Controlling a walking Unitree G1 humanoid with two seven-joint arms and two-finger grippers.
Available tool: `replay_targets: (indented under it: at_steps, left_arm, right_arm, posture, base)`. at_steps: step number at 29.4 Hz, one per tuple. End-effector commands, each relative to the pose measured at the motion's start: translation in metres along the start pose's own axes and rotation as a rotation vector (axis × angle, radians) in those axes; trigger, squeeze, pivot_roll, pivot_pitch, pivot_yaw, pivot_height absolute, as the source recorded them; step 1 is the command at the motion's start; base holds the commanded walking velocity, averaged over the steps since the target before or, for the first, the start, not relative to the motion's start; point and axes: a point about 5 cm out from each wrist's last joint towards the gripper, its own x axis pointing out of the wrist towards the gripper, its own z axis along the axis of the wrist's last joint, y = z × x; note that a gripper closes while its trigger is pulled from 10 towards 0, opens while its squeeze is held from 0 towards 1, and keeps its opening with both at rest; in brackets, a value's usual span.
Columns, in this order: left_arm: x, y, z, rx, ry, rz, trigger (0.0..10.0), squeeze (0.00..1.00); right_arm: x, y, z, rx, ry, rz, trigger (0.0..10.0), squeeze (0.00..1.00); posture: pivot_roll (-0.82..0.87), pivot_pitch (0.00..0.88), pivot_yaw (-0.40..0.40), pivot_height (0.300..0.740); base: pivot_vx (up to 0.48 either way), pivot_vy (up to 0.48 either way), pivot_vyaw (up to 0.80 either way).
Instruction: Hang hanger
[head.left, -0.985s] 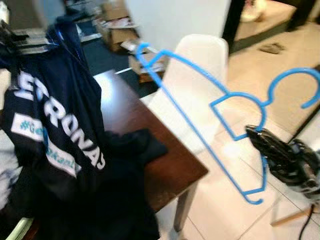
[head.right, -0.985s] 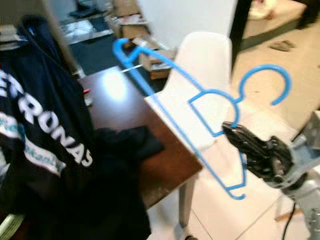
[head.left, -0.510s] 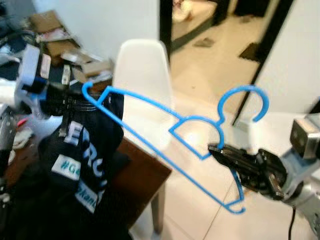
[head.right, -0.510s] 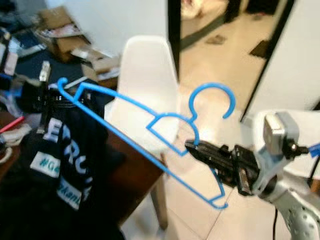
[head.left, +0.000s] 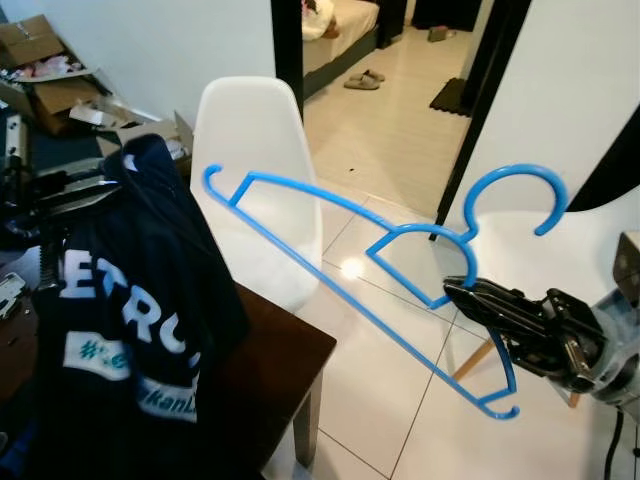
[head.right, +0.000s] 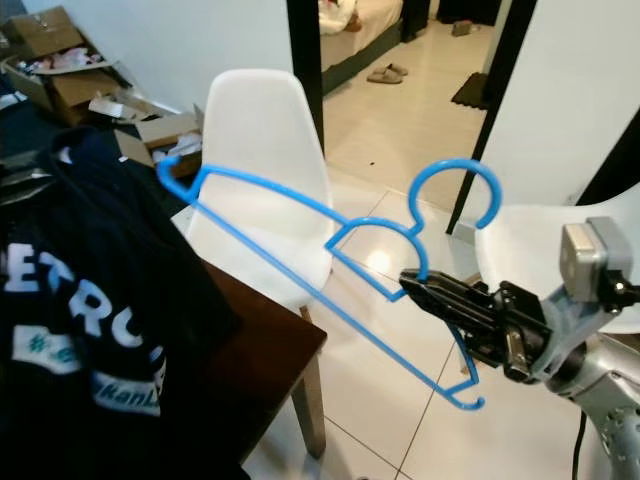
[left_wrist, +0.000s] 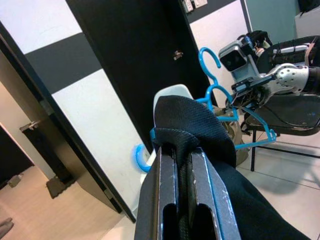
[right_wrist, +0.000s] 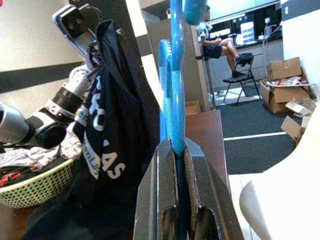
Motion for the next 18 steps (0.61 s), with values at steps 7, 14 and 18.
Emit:
replay_targets:
  at_steps: [7, 14, 18]
  left_arm:
    - [-0.001, -0.005, 0.023, 0.021, 0.072, -0.095, 10.0, 0.0]
    - [0.002, -0.004, 0.026, 0.027, 0.085, -0.086, 10.0, 0.0]
    - [0.001, -0.002, 0.029, 0.041, 0.096, -0.078, 10.0, 0.0]
  right_arm:
    - [0.003, -0.004, 0.024, -0.085, -0.017, 0.093, 10.0, 0.0]
    - [0.007, -0.005, 0.034, -0.111, -0.007, 0.175, 10.0, 0.0]
    - [0.008, -0.005, 0.039, -0.123, -0.007, 0.211, 10.0, 0.0]
  posture:
    - [0.0, 0.128, 0.01, 0.74]
    - [0.01, 0.124, 0.012, 0.74]
    - [0.01, 0.123, 0.011, 0.74]
  base:
    - [0.0, 0.0, 0.0]
    - [0.0, 0.0, 0.0]
    - [0.0, 0.0, 0.0]
